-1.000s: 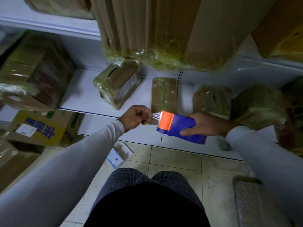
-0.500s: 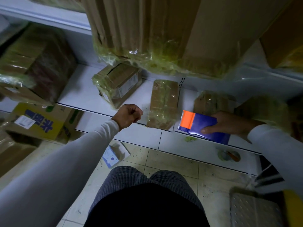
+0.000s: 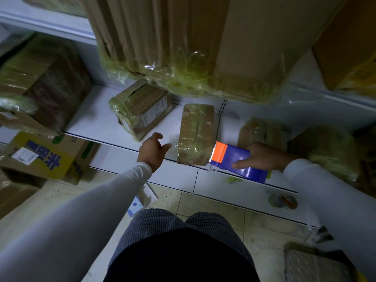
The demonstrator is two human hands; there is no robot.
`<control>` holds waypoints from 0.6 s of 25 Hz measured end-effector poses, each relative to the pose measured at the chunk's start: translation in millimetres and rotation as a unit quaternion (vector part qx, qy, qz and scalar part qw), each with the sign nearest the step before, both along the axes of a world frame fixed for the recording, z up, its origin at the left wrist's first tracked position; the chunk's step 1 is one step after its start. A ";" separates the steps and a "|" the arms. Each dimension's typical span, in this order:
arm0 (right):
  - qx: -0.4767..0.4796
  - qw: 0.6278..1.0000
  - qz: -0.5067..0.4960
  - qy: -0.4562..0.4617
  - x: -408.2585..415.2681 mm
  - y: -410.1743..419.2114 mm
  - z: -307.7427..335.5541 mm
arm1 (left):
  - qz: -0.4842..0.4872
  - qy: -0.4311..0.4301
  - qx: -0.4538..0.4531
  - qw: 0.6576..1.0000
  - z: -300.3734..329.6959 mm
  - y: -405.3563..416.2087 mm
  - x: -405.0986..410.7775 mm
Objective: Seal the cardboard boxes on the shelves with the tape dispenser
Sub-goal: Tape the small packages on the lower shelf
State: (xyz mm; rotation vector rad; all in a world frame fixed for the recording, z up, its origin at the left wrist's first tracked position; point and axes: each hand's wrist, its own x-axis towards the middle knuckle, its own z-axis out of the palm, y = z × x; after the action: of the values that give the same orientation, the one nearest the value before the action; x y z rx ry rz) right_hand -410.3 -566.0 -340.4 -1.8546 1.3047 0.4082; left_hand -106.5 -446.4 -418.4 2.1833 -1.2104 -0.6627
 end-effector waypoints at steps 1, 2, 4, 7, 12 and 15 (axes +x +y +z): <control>-0.002 1.000 -0.001 0.004 -0.2 1.0 0.6 | -0.053 -0.016 -0.046 0.997 0.7 3.3 -2.1; -0.001 1.000 -0.002 0.005 0.0 2.5 0.4 | -0.124 -0.016 -0.075 0.989 1.4 7.5 -5.5; 0.000 1.000 -0.005 0.002 1.6 5.0 0.4 | -0.229 -0.024 -0.079 0.970 2.7 10.3 -10.4; -0.003 1.000 -0.003 0.002 4.4 8.2 1.9 | -0.269 -0.096 -0.065 0.956 -0.1 -3.1 -8.6; -0.017 1.000 -0.005 0.019 14.3 15.2 5.1 | -0.263 -0.194 -0.004 0.945 5.8 -20.8 -9.6; -0.007 1.000 0.001 0.017 25.8 27.4 3.3 | -0.292 -0.185 -0.008 0.938 7.9 -9.8 11.3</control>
State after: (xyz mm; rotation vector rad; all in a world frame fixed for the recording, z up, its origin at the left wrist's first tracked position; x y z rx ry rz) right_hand -384.4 -538.5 -337.1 -1.8689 1.3319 0.4342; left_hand -95.2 -456.2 -410.5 1.9813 -2.0948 -0.4650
